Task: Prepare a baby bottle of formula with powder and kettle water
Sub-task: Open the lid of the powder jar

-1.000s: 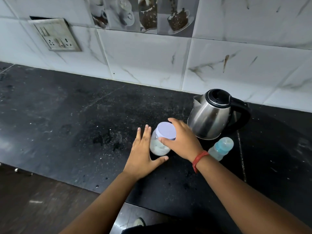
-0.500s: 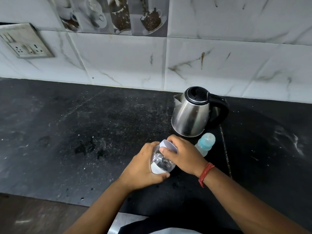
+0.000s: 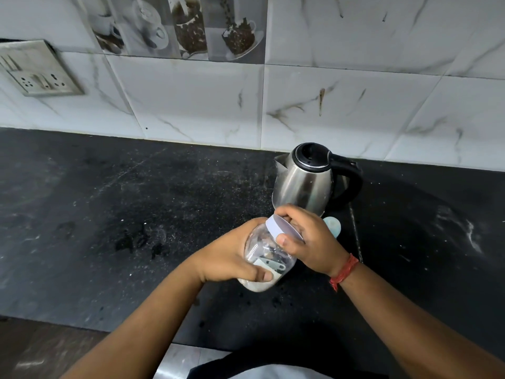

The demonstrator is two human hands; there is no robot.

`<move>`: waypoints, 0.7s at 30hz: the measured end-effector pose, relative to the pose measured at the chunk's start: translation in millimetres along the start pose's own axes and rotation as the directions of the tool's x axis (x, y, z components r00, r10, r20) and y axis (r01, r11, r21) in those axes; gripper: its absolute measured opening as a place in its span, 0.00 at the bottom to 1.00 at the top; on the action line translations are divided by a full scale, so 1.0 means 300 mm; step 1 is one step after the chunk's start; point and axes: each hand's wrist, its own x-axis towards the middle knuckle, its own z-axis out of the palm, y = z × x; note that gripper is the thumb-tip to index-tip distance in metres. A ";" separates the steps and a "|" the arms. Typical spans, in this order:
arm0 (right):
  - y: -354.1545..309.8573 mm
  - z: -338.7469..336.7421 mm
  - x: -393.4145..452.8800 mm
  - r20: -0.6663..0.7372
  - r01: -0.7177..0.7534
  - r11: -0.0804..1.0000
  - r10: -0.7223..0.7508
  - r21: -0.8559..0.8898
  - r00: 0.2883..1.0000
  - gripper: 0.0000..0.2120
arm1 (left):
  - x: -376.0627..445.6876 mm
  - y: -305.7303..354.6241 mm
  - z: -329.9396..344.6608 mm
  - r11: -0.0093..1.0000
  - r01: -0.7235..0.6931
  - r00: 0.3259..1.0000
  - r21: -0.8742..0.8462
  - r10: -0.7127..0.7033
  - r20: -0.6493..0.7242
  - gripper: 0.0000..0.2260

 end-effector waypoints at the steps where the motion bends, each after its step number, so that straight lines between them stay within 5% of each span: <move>1: 0.002 -0.003 0.001 0.015 0.016 1.000 -0.016 0.015 1.000 0.25 | -0.001 0.002 -0.002 0.999 0.011 0.999 -0.049 -0.009 0.038 0.39; 4: -0.001 -0.013 0.011 0.113 -0.023 0.999 0.019 0.030 0.993 0.25 | -0.007 -0.005 -0.001 0.998 0.045 0.999 -0.048 -0.043 0.029 0.39; 7: -0.014 -0.020 0.035 0.219 -0.203 0.962 0.241 -0.183 0.945 0.25 | -0.012 -0.003 0.053 0.963 0.057 0.983 0.264 -0.009 -0.182 0.38; 10: -0.037 0.007 0.054 0.143 -0.339 0.864 0.414 -0.372 0.899 0.29 | -0.008 0.014 0.114 0.880 0.059 0.942 0.472 0.107 -0.317 0.34; 17: -0.036 0.037 0.040 -0.054 -0.239 0.939 0.233 -0.246 0.971 0.25 | -0.005 0.024 0.028 0.928 0.071 0.969 0.367 0.022 -0.244 0.36; 21: -0.049 -0.010 0.055 0.137 0.073 0.996 -0.064 -0.059 0.988 0.20 | -0.024 0.022 0.021 0.997 -0.027 1.000 -0.065 0.027 -0.010 0.32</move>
